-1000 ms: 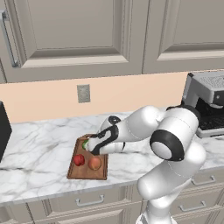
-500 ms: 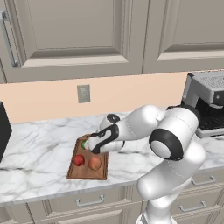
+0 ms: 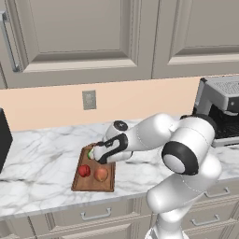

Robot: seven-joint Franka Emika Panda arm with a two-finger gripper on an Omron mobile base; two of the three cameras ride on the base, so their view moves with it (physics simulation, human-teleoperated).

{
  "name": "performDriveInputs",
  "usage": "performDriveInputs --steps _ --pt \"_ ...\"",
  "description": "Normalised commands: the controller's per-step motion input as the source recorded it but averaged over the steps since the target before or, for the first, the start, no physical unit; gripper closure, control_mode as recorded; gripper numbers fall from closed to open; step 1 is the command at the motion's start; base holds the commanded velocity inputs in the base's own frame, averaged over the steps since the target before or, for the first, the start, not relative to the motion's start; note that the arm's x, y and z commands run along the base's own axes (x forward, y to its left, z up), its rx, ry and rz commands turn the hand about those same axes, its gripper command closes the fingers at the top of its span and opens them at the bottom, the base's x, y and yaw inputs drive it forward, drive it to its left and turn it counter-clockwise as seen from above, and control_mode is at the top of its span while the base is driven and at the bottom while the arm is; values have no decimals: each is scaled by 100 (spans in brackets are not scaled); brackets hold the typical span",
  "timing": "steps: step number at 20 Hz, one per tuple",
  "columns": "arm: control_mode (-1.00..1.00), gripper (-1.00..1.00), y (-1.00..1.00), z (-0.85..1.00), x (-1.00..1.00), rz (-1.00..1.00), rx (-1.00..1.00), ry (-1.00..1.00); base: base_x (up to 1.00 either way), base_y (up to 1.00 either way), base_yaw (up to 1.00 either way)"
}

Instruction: Place the avocado, onion, tomato, and bell pepper on the cutting board.

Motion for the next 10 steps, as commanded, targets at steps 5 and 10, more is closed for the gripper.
performDriveInputs --steps 5,10 --pt "-100 -100 12 28 -6 0 0 -5 0 0 0" --pt "-100 -100 3 38 -10 0 0 -9 0 0 0"
